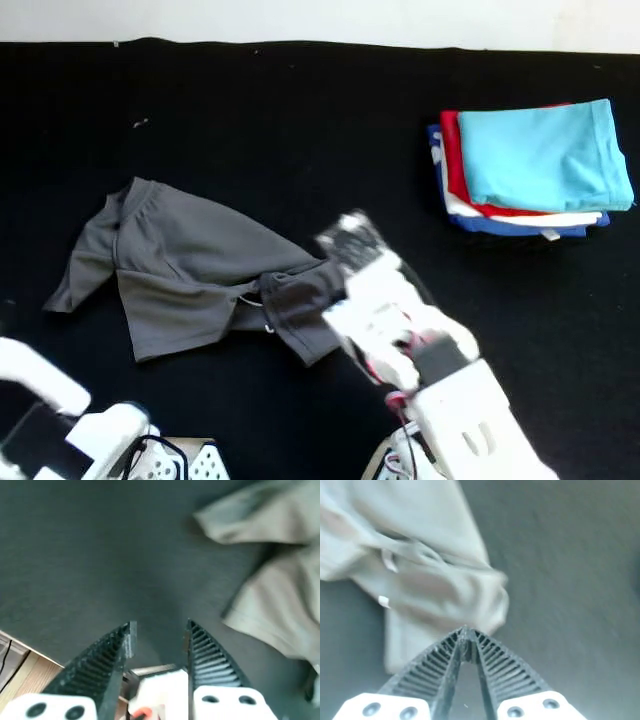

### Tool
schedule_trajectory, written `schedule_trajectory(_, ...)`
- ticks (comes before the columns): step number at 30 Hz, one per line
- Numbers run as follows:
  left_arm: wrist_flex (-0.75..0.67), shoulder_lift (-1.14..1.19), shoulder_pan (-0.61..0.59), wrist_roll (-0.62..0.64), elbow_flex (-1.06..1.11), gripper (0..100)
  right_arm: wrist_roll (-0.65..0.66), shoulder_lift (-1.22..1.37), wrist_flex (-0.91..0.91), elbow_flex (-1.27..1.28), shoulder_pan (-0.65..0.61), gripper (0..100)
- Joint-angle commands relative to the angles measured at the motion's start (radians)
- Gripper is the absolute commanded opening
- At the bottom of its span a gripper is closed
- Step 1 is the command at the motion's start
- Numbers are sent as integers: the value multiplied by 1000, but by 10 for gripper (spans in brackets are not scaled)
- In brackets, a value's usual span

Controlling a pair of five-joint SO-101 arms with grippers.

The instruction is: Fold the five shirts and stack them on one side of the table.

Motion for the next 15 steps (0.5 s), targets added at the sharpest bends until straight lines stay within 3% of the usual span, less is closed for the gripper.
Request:
schedule_trajectory(1, -118, -27, -156, -58, 64, 164, -51, 312, -18, -268, -145, 14)
schedule_trajectory(7, -253, -27, -320, -81, 174, 164, -180, 802, 7, -671, -291, 163)
schedule_trajectory(15, -302, -27, -381, -81, 214, 164, -284, 1204, 157, -1202, -507, 170)
